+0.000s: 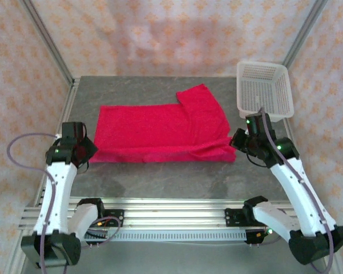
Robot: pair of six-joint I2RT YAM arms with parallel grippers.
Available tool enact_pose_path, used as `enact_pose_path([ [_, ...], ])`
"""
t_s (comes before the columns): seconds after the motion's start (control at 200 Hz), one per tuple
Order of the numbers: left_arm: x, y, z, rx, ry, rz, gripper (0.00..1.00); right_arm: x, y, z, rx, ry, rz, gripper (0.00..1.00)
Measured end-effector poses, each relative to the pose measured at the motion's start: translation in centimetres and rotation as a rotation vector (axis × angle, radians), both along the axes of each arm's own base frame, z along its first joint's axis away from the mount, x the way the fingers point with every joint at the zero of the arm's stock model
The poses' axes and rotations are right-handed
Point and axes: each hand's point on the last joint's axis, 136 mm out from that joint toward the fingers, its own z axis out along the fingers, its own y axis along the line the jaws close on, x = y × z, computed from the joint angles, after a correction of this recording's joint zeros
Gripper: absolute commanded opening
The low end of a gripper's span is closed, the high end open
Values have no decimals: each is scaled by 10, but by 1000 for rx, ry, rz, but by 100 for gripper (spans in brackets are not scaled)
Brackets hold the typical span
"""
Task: Fold the inside-out t-shirt
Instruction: Fold the T-shirt at the center of the table.
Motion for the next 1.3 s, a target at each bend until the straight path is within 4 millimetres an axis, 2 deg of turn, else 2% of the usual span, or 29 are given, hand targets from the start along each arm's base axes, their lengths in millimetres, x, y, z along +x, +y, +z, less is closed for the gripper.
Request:
enact_pose_path([
  [0.12, -12, -3, -1, -11, 12, 6, 0, -7, 1, -5, 11, 42, -1, 0],
  [0.24, -2, -1, -8, -22, 63, 10, 0, 7, 5, -17, -7, 100, -2, 0],
  [0.34, 16, 2, -29, -32, 135, 11, 0, 39, 14, -30, -24, 137, -5, 0],
  [0.445, 33, 6, -63, -40, 258, 15, 0, 79, 24, -48, -53, 165, -4, 0],
  [0.515, 43, 10, -80, -36, 316, 20, 0, 104, 30, -56, -71, 177, 1, 0],
  [0.63, 65, 16, -92, -36, 345, 27, 0, 143, 39, -66, -93, 177, 13, 0],
  [0.741, 86, 21, -99, -33, 345, 28, 0, 167, 46, -80, -110, 194, 22, 0],
  [0.951, 102, 24, -110, -27, 370, 15, 0, 189, 46, -103, -132, 234, 23, 0],
  [1.196, 110, 28, -110, -10, 371, 9, 0, 208, 39, -115, -139, 253, 7, 0],
  [1.301, 120, 30, -114, -6, 384, -6, 2, 225, 42, -118, -145, 259, 13, 0],
])
